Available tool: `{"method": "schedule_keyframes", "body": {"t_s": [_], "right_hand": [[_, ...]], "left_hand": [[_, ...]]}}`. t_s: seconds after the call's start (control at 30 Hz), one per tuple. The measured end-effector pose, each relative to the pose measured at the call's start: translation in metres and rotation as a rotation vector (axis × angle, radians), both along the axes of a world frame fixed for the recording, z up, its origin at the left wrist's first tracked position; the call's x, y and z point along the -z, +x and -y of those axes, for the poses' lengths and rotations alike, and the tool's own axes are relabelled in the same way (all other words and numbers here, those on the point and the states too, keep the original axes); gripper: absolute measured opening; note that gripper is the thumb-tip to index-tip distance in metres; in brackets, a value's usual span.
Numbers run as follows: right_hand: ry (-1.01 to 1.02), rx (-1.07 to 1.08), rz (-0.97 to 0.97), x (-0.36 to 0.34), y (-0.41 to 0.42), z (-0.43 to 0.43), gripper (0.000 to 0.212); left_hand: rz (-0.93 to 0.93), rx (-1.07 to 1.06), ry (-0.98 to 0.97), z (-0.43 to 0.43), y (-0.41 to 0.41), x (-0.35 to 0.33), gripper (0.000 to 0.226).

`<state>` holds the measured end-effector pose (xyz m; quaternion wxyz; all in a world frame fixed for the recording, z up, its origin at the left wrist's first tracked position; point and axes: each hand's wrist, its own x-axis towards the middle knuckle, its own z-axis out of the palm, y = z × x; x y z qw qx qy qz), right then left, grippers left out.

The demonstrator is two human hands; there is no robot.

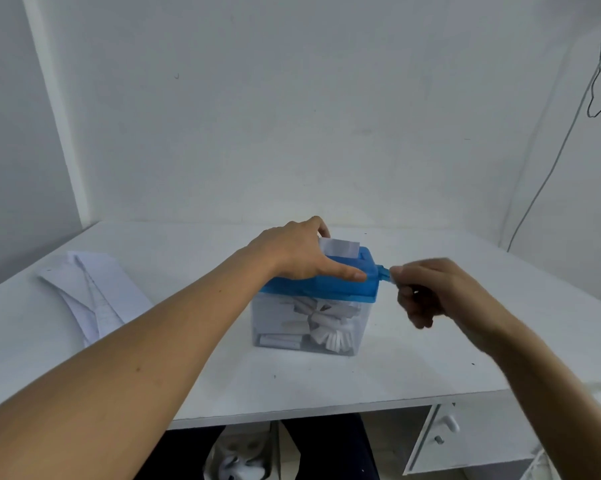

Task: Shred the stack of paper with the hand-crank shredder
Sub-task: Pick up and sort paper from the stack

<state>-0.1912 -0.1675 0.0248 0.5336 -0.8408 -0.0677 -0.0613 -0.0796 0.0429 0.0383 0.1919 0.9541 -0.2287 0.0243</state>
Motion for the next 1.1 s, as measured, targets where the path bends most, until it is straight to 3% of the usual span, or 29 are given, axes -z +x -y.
{"method": "schedule_keyframes", "body": {"t_s": [0.13,0.27,0.43,0.53,0.77,0.97,1.1], "right_hand": [[0.051,-0.085,0.020,-0.015,0.018,0.010,0.040],[0.171,0.008,0.097,-0.016,0.048,0.010,0.045],[0.229,0.146,0.146,-0.009,0.095,0.002,0.035],[0.266,0.206,0.172,-0.003,0.115,0.000,0.024],[0.356,0.226,-0.043,0.042,0.129,0.001,0.031],[0.230,0.245,-0.106,0.075,0.111,0.004,0.008],[0.165,0.279,-0.136,0.085,0.087,-0.002,0.027]], "left_hand": [[0.014,-0.002,0.019,0.002,0.001,-0.001,0.096],[-0.013,-0.008,-0.002,0.002,0.004,-0.002,0.092],[0.000,-0.005,-0.003,0.001,0.006,0.000,0.108],[-0.002,-0.004,-0.006,0.001,0.006,0.000,0.105],[0.005,-0.005,-0.006,0.000,0.007,0.000,0.094],[0.024,-0.026,-0.024,0.001,0.003,0.001,0.087],[0.027,-0.050,-0.022,0.002,0.003,0.002,0.090]]}}
